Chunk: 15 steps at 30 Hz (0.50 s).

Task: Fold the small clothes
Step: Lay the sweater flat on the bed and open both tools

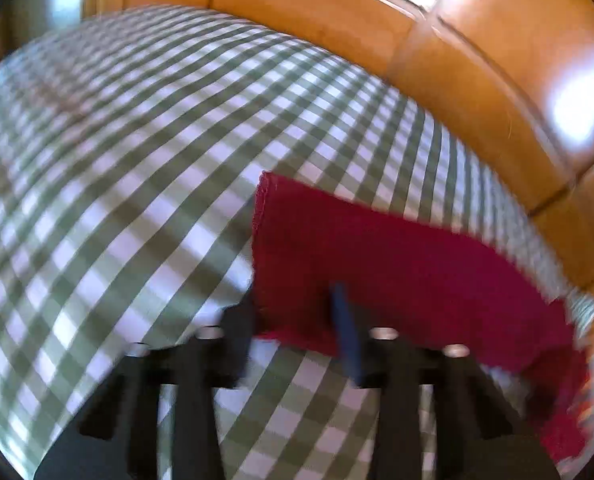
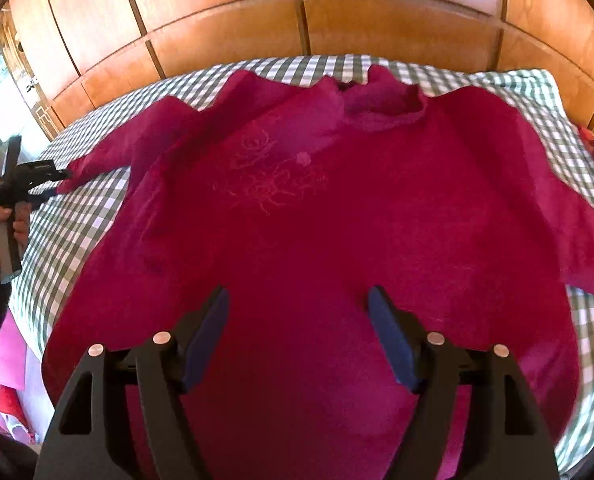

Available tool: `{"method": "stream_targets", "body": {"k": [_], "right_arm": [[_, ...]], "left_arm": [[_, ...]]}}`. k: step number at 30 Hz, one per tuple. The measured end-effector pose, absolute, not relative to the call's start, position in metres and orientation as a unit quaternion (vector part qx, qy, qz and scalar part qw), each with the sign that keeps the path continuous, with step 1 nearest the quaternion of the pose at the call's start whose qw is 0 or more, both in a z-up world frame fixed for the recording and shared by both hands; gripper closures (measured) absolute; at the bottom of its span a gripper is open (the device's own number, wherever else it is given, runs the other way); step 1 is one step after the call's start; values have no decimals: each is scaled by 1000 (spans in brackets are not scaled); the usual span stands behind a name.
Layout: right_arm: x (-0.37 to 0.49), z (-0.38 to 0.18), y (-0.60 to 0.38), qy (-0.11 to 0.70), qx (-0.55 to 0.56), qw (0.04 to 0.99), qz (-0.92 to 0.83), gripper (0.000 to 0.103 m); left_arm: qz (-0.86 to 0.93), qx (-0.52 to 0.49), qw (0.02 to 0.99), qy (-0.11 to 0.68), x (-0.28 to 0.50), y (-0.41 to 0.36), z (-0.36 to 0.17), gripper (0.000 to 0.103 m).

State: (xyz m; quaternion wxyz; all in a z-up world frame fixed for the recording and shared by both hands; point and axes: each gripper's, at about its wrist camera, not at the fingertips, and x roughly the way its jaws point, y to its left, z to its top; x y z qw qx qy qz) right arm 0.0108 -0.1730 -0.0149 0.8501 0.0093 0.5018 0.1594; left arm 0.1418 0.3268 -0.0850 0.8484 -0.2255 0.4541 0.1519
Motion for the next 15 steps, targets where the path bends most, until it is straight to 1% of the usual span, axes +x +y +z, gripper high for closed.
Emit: {"method": "stream_targets", "body": {"k": [4, 7, 12, 15], "right_arm": [[15, -27, -156, 508, -3, 845, 167, 29], [17, -32, -141, 506, -3, 844, 179, 29], [23, -37, -119, 503, -5, 841, 196, 29], [26, -37, -113, 500, -9, 842, 204, 29]], "left_arm": [[191, -171, 856, 448, 136, 331, -75, 91], [266, -170, 836, 448, 115, 372, -75, 92], [332, -164, 811, 452, 81, 422, -74, 92], [337, -158, 804, 463, 79, 426, -74, 88]]}}
